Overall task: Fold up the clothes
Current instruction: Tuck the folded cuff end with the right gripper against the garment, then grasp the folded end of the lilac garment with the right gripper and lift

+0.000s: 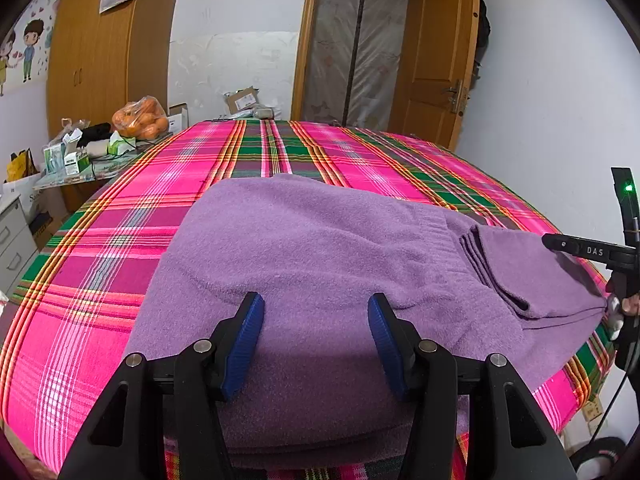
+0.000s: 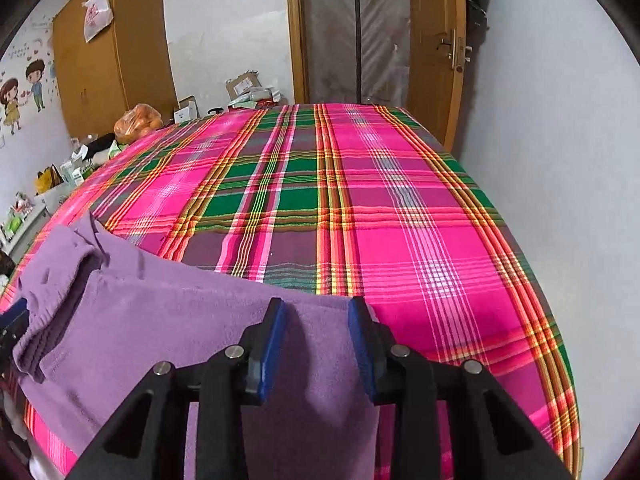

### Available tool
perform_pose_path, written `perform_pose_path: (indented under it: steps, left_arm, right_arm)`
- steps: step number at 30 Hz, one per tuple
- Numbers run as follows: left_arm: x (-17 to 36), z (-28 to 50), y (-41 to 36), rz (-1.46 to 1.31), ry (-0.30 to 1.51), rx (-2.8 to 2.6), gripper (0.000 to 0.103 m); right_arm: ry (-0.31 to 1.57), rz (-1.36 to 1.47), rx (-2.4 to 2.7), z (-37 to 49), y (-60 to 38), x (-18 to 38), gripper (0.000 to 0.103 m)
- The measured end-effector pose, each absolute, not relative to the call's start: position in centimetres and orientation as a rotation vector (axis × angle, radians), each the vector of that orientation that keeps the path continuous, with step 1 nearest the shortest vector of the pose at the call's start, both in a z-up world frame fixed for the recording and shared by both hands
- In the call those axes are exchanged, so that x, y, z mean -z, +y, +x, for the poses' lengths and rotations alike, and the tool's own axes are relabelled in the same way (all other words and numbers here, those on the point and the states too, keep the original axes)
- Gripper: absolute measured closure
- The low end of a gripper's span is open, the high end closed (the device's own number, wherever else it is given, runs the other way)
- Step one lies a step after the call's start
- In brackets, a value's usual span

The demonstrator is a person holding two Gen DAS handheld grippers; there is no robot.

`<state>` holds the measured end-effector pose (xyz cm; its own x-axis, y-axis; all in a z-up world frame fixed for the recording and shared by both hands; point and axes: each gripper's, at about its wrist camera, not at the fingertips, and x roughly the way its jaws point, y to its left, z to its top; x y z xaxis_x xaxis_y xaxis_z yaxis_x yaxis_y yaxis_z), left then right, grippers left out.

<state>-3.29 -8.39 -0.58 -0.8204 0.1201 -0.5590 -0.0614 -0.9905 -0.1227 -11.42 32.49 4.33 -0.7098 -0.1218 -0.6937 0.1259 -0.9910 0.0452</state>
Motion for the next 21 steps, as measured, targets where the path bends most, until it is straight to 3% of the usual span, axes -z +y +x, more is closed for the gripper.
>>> perform_pose_path:
  steps: [9, 13, 21]
  left_arm:
    - [0.3, -3.0, -8.2, -0.919, -0.172, -2.921, 0.046]
    - [-0.1, -2.4, -8.5, -0.929, -0.198, -2.927, 0.046]
    - [-0.1, -2.1, -8.3, -0.945, -0.191, -2.934, 0.046]
  right_arm:
    - [-0.088, 1.102, 2.769, -11.1, 33.0, -4.5, 0.065]
    - [-0.147, 1.078, 2.764, -9.5, 33.8, -5.0, 0.055]
    - [-0.259, 1.116, 2.757, -7.6, 36.7, -4.7, 0.055]
